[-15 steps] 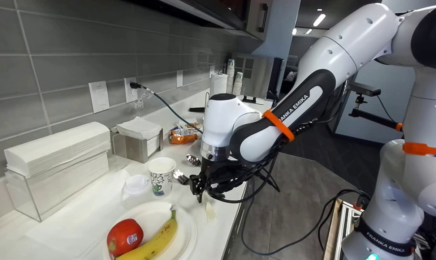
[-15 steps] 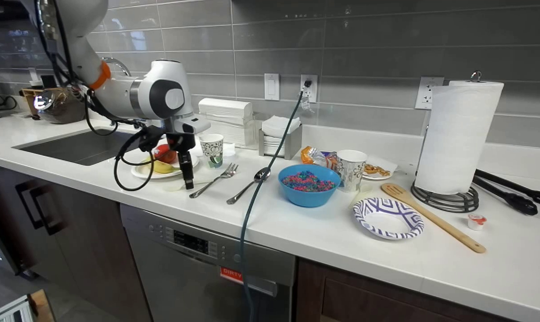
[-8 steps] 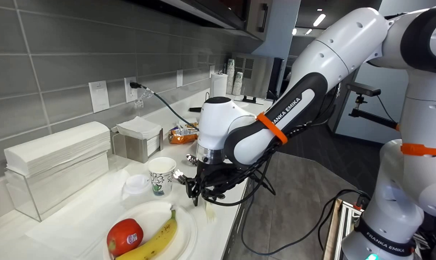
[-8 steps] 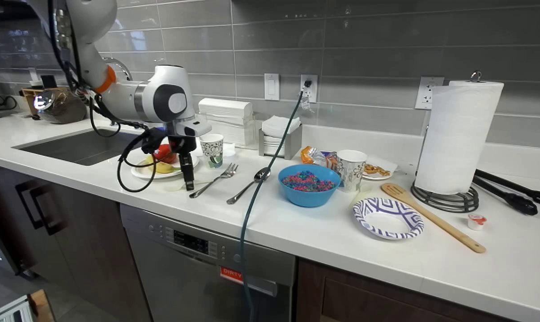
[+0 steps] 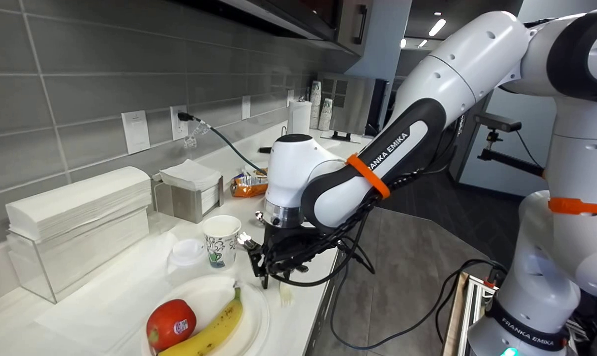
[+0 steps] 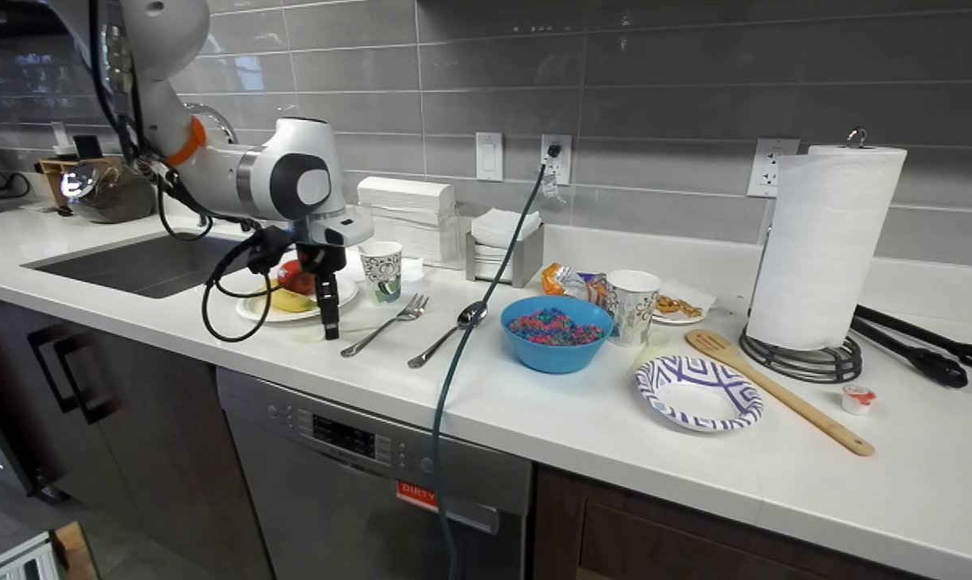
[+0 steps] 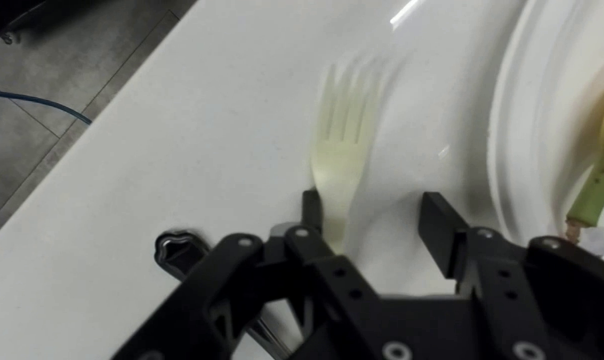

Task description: Stick the plastic fork into the banana

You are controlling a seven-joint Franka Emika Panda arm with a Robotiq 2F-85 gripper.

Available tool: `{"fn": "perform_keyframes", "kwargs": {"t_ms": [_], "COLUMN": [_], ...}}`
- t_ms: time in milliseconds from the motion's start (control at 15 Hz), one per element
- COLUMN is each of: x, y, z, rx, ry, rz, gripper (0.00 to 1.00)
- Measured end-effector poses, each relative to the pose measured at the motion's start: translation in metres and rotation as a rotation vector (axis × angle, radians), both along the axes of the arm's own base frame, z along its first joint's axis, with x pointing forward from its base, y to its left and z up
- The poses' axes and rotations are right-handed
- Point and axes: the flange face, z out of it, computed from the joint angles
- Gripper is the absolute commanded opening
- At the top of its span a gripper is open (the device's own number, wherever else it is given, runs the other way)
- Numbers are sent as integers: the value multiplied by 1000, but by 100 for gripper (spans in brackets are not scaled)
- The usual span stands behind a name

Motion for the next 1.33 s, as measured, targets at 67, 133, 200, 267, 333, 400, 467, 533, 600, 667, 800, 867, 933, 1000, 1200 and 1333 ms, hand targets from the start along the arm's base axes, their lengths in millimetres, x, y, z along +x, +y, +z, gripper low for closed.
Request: {"fn": "perform_keyframes", "kwargs": {"t_ms": [67, 133, 200, 267, 333, 400, 467, 533, 600, 667, 800, 867, 933, 1000, 1200, 1333], "x": [0, 0, 0, -1, -1, -3, -5, -8, -13, -19, -34, -43, -52, -61, -78, -80], "y": [0, 0, -1, 0, 1, 2, 4, 8, 13, 19, 33, 39, 45, 49, 60, 70], "z": [0, 1, 1, 2, 2, 3, 5, 9, 15, 23, 44, 56, 69, 82, 114, 126], "rx": [0, -2, -2, -3, -4, -9, -15, -26, -44, -67, -133, -175, -219, -266, -378, -393], "ry": [0, 3, 2, 1, 0, -2, -5, -9, -16, -29, -61, -83, -114, -151, -230, -264], "rz": [-4, -10, -16, -19, -22, -21, -20, -15, -8, 1, 18, 20, 16, 25, 133, 238], "gripper": [16, 8, 1, 0, 3, 4, 3, 4, 4, 4, 4, 4, 4, 4, 4, 4]}}
